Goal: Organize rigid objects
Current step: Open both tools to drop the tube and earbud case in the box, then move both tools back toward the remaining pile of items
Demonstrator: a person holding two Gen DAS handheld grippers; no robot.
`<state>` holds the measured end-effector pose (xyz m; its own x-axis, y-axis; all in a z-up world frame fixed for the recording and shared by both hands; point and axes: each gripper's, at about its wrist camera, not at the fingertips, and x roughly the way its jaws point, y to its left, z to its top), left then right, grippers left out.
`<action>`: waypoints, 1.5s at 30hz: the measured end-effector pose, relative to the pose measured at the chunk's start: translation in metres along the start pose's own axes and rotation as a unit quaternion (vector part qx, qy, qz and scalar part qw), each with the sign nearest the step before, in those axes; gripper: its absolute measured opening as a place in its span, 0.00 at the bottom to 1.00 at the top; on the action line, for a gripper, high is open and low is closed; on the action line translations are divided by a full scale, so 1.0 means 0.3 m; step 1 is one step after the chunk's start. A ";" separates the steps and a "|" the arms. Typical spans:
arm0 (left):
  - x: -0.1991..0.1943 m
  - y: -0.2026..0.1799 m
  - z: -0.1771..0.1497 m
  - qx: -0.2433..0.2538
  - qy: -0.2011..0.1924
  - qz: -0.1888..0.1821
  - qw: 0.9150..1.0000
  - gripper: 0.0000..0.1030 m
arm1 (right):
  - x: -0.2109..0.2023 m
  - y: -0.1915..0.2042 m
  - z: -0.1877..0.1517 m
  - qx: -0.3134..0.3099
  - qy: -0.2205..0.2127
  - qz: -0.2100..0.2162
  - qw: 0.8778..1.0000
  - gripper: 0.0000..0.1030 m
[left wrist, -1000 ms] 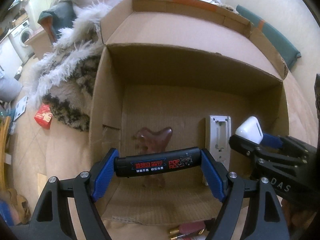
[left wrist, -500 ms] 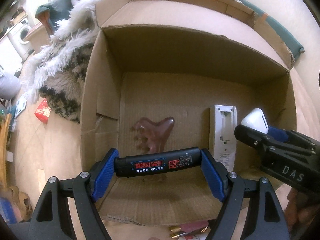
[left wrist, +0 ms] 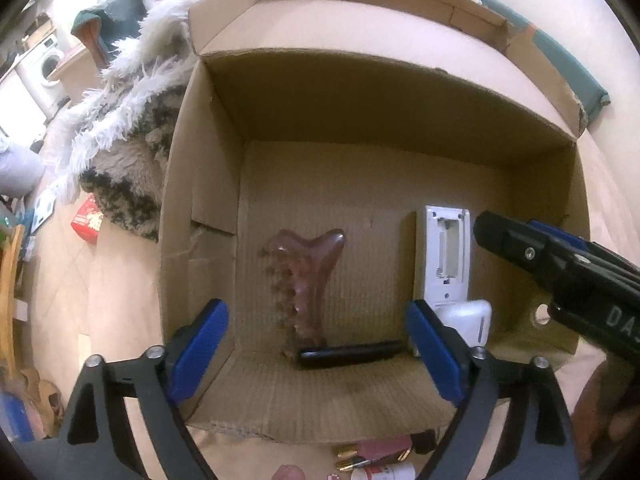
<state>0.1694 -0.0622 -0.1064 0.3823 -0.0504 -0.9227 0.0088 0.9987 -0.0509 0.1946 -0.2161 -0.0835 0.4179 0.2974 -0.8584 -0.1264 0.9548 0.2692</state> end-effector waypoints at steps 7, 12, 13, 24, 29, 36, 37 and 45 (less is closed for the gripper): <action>-0.022 -0.017 0.003 0.007 -0.006 -0.004 1.000 0.94 | -0.037 0.020 0.008 -0.015 -0.035 -0.012 0.999 1.00; -0.047 -0.026 0.002 0.004 -0.011 -0.009 1.000 0.94 | -0.037 -0.002 0.015 0.005 -0.038 0.005 0.999 1.00; -0.049 -0.017 0.003 0.001 -0.011 -0.012 1.000 0.94 | -0.038 -0.006 0.015 0.009 -0.038 0.010 0.999 1.00; -0.194 -0.001 0.004 0.008 -0.039 -0.008 0.999 0.94 | -0.139 -0.019 -0.009 0.017 -0.074 0.026 0.997 1.00; -0.273 0.025 -0.017 -0.011 -0.054 -0.005 0.998 0.94 | -0.203 -0.013 -0.047 0.016 -0.082 0.030 0.996 1.00; -0.320 0.097 -0.095 -0.045 -0.044 0.001 0.998 0.94 | -0.275 0.026 -0.127 -0.016 -0.087 0.019 0.996 1.00; -0.322 0.107 -0.108 -0.050 -0.042 0.002 0.998 0.94 | -0.281 0.030 -0.142 -0.019 -0.085 0.019 0.996 1.00; -0.335 0.158 -0.218 -0.076 -0.035 0.011 0.996 0.94 | -0.314 0.062 -0.253 -0.044 -0.068 0.028 0.996 1.00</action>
<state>0.0710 -0.0106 -0.0410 0.4439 -0.0223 -0.8958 -0.1379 0.9861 -0.0929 0.0847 -0.2261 -0.0307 0.5252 0.3523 -0.7746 -0.2280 0.9353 0.2708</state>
